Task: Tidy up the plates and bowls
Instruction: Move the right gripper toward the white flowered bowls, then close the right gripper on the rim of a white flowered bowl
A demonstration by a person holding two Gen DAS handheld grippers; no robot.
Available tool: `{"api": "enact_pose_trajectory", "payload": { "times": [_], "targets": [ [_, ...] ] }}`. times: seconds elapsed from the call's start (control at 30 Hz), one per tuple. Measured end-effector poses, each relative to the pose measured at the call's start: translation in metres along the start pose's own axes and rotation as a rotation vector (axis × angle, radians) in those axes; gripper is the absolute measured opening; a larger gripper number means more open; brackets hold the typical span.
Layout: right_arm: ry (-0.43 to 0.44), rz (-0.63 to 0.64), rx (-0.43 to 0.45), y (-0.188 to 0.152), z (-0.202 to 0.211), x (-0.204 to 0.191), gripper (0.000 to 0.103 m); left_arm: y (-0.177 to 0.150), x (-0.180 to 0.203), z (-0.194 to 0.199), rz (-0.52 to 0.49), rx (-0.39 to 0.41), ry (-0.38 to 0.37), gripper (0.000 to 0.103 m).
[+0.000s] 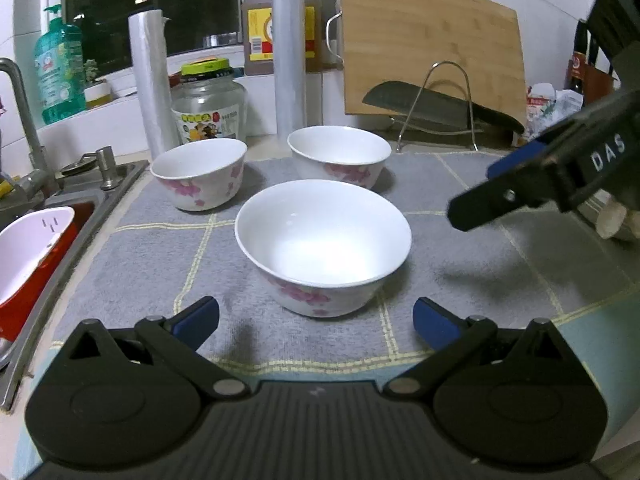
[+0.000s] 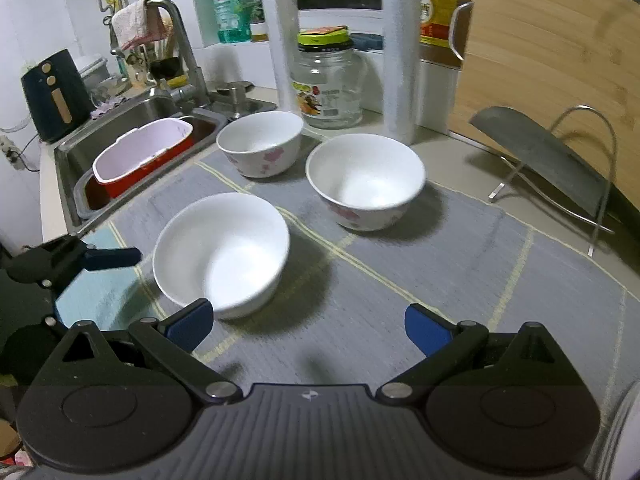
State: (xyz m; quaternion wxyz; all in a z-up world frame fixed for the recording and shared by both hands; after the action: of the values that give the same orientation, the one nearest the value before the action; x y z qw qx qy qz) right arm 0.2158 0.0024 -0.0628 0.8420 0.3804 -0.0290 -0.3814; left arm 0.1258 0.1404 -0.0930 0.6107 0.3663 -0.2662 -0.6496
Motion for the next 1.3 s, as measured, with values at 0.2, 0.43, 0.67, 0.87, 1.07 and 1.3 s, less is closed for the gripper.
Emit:
{"api": "enact_pose_trajectory", "payload": {
  "times": [0.2, 0.43, 0.67, 0.87, 1.07, 1.3],
  "targets": [
    [0.057, 0.016, 0.012, 0.011, -0.019, -0.008, 0.103, 0.003, 0.001, -0.007, -0.033, 0.023, -0.011, 0.102],
    [0.096, 0.031, 0.000, 0.022, -0.042, -0.012, 0.091, 0.007, 0.000, -0.015, -0.062, 0.039, -0.025, 0.102],
    [0.124, 0.028, -0.024, 0.025, -0.059, -0.011, 0.082, 0.012, 0.001, -0.018, -0.094, 0.053, -0.061, 0.091],
    [0.149, 0.023, -0.035, 0.028, -0.065, -0.012, 0.076, 0.013, 0.001, -0.020, -0.097, 0.054, -0.078, 0.090],
    [0.190, 0.012, -0.035, 0.029, -0.066, -0.013, 0.074, 0.014, 0.002, -0.020, -0.110, 0.060, -0.084, 0.090],
    [0.189, 0.016, -0.040, 0.030, -0.064, -0.015, 0.074, 0.016, 0.004, -0.019, -0.129, 0.057, -0.088, 0.090]
  ]
}}
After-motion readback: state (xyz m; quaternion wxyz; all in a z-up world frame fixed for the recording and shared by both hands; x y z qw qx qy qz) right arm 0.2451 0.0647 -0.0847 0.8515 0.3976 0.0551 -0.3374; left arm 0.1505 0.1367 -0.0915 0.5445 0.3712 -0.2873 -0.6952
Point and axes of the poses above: each gripper's, at about its wrist camera, not at the fingertips, and z roughly against the way its jaws point, x to its right, y to its top, the point moved 4 cm from there along -z, roughly the way its jaws point, and after that the axes turned 11 degrees about y, right-handed, at the moved point
